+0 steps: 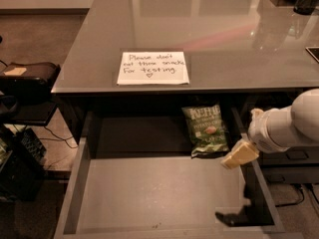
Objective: Pick green jalapeno chip bag from top drawer and place on counter
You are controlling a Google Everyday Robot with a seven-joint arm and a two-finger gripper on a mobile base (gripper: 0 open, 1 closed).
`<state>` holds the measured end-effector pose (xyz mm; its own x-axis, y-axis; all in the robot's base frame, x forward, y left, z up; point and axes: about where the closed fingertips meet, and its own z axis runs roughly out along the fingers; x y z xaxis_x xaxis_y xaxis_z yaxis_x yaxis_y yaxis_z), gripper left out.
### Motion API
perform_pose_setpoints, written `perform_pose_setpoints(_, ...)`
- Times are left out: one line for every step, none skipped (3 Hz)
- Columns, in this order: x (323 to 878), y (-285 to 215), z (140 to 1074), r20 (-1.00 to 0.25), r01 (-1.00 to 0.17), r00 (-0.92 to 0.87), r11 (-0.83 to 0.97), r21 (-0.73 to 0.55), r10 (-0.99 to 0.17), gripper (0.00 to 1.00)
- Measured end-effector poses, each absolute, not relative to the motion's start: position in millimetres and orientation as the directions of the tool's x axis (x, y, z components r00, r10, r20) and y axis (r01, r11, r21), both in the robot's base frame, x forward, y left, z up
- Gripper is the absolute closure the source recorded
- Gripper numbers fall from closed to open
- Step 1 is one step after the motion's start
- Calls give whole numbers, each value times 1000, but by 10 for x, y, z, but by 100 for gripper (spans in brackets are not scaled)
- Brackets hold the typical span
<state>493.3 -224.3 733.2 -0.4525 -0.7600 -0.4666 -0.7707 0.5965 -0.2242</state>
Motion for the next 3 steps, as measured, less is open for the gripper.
perform_pose_setpoints(5146, -2241, 7213, -532, -713, -461, 653, -255, -711, 0)
perform_pose_setpoints(5316, -2143, 7150, -578, -688, -447, 676, -266, -683, 0)
perform_pose_setpoints(5476, -1959, 6986, -613, -695, -435, 679, -238, -660, 0)
